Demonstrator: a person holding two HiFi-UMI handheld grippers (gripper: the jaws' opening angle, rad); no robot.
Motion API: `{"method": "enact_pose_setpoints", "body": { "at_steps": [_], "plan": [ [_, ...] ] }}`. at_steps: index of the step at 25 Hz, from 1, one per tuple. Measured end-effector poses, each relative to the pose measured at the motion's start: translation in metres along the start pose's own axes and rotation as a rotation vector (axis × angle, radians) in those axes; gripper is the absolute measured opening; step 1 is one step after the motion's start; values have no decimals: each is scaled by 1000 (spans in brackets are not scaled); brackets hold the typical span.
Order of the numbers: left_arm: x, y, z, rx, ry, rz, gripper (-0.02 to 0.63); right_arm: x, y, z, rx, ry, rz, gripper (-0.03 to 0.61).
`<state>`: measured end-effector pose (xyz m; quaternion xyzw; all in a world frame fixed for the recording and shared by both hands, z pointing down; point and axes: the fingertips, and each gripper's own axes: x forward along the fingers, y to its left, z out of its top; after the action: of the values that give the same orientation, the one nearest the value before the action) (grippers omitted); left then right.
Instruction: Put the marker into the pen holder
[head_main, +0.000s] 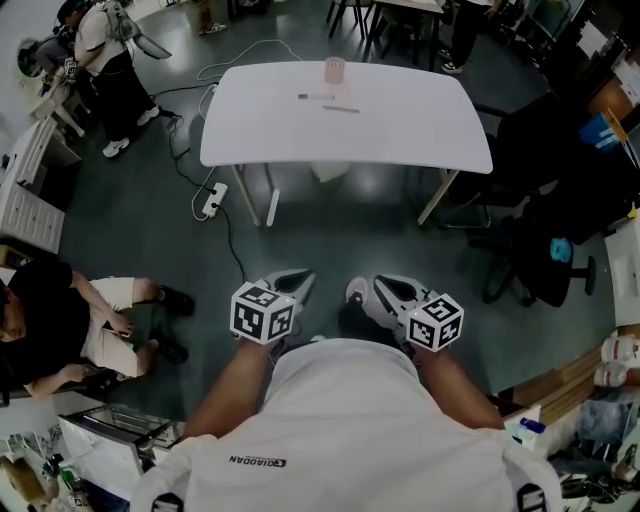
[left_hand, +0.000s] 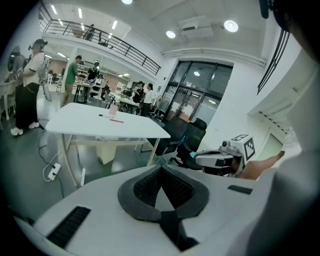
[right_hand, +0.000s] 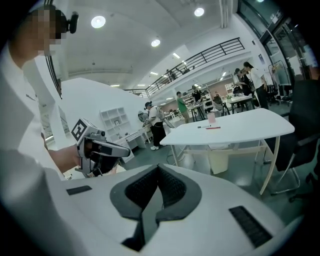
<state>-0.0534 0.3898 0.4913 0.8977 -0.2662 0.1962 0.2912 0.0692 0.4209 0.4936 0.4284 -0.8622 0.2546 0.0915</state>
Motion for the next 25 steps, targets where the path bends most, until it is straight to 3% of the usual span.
{"method": "enact_pose_setpoints", "body": {
  "at_steps": [9,25],
  "plan": [
    [11,29,27,6,10,54,26,37,-32,42,-6,-48,38,18],
    [109,80,144,31,-2,94,26,93,-144,124,-148,-17,51,18]
  ]
}}
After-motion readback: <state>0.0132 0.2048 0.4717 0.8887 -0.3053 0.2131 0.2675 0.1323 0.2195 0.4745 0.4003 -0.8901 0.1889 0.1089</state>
